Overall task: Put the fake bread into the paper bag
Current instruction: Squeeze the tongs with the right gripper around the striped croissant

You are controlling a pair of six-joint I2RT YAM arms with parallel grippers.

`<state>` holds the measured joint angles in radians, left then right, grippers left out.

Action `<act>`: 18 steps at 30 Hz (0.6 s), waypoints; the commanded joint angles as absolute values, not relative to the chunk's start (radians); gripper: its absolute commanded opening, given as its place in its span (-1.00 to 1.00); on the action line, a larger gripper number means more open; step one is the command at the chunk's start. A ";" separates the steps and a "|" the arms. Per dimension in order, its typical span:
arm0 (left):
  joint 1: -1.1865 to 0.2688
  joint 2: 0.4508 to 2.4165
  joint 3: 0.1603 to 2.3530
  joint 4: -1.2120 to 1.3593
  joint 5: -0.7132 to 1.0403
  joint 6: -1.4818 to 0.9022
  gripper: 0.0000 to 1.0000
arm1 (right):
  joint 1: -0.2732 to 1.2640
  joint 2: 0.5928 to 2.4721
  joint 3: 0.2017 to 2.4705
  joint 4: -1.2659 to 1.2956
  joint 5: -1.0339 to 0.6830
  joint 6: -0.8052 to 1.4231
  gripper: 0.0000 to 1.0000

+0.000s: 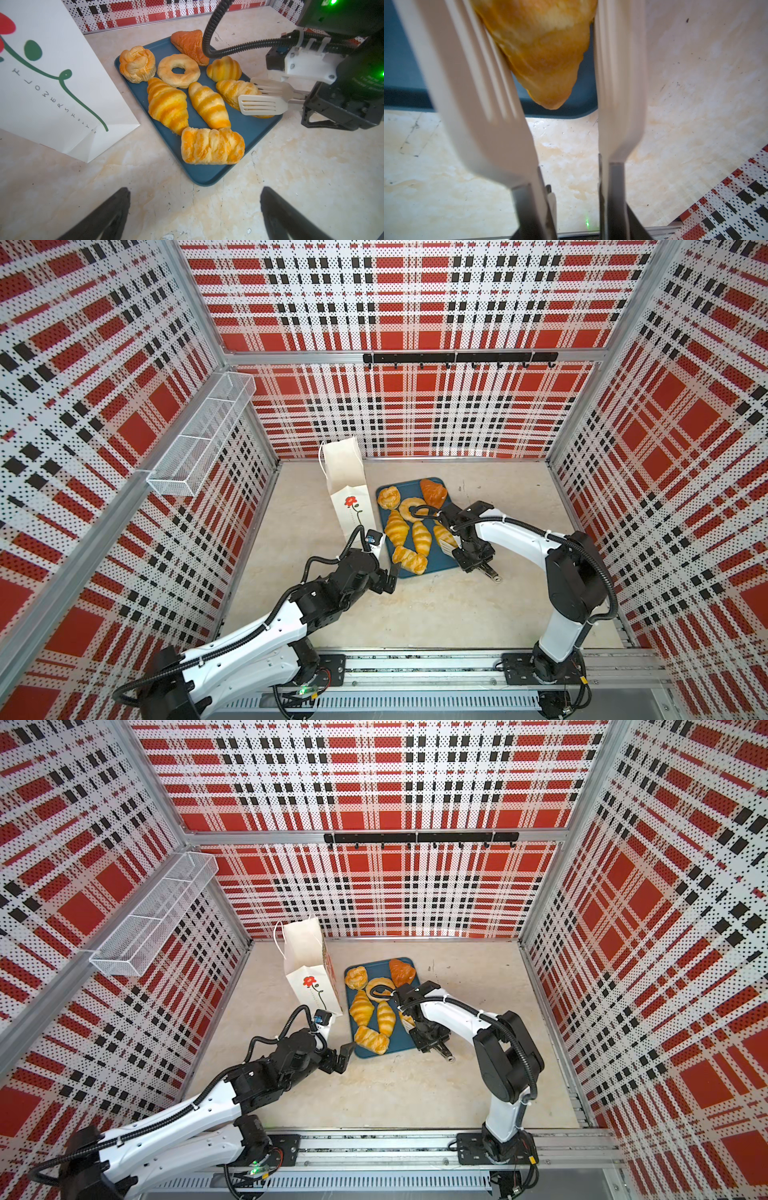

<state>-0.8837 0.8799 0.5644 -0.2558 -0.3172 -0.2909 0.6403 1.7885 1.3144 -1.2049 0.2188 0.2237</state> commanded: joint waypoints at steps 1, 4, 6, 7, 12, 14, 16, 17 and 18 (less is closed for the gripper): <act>-0.892 0.847 0.555 -0.271 -0.351 -0.316 0.99 | 0.645 1.774 1.319 -1.209 0.240 0.214 -0.26; -0.896 0.829 0.547 -0.272 -0.363 -0.322 0.99 | 0.645 1.747 1.304 -1.174 0.197 0.200 -0.29; -0.899 0.819 0.540 -0.273 -0.371 -0.333 0.99 | 0.645 1.719 1.285 -1.144 0.190 0.187 -0.30; -0.901 0.815 0.538 -0.274 -0.373 -0.337 0.99 | 0.645 1.705 1.277 -1.132 0.189 0.183 -0.30; -0.913 0.792 0.531 -0.281 -0.401 -0.355 0.99 | 0.646 1.649 1.263 -1.104 0.151 0.157 -0.30; -0.920 0.783 0.531 -0.290 -0.421 -0.360 0.99 | 0.646 1.632 1.259 -1.097 0.144 0.148 -0.29; -0.924 0.768 0.530 -0.299 -0.444 -0.365 0.99 | 0.645 1.615 1.252 -1.090 0.143 0.133 -0.29; -0.926 0.761 0.528 -0.303 -0.453 -0.365 0.99 | 0.644 1.609 1.246 -1.084 0.143 0.128 -0.29; -0.928 0.753 0.527 -0.305 -0.462 -0.367 0.99 | 0.643 1.603 1.241 -1.078 0.144 0.122 -0.28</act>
